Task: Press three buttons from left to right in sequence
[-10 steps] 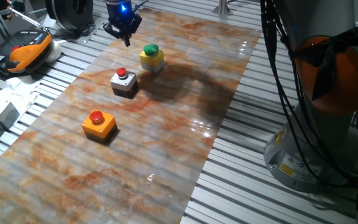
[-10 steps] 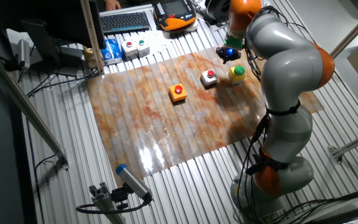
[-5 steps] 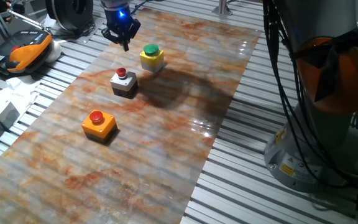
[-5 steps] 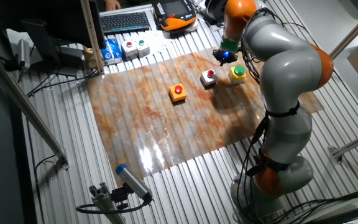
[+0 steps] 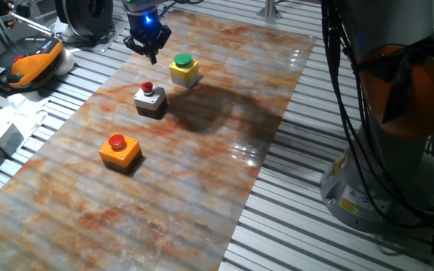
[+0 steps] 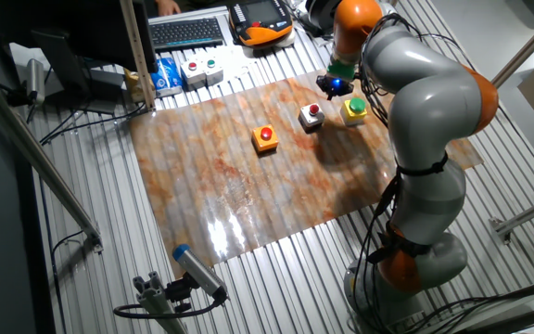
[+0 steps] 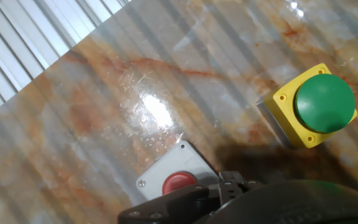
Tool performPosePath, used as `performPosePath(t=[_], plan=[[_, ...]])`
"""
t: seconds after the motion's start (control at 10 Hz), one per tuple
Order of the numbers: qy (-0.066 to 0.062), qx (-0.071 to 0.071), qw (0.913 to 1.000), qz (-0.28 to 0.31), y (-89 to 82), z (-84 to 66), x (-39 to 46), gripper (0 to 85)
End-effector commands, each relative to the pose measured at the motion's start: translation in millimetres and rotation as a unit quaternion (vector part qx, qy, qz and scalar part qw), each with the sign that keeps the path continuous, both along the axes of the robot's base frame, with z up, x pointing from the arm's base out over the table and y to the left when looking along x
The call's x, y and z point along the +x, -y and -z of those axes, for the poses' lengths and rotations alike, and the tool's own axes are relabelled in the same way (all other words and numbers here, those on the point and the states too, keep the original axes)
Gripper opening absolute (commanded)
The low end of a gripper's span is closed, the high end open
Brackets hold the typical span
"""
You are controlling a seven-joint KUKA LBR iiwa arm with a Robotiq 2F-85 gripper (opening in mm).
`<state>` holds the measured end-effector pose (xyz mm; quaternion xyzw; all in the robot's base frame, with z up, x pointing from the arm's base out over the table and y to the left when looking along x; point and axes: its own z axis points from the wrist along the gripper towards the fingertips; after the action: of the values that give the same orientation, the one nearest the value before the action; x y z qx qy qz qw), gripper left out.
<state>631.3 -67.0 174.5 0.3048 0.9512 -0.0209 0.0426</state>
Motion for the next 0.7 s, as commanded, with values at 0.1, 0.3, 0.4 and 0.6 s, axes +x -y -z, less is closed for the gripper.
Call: performPosePath(t=[0.1, 0.3, 0.4, 0.6], plan=[[-0.001, -0.002, 1.0000, 0.000, 0.0, 0.0, -0.1, 0.0], [-0.001, 0.000, 1.0000, -0.001, 0.0, 0.0, -0.1, 0.0], [-0.002, -0.006, 1.0000, -0.001, 0.0, 0.0, -0.1, 0.0], [-0.001, -0.009, 1.0000, -0.003, 0.0, 0.0, -0.1, 0.0]])
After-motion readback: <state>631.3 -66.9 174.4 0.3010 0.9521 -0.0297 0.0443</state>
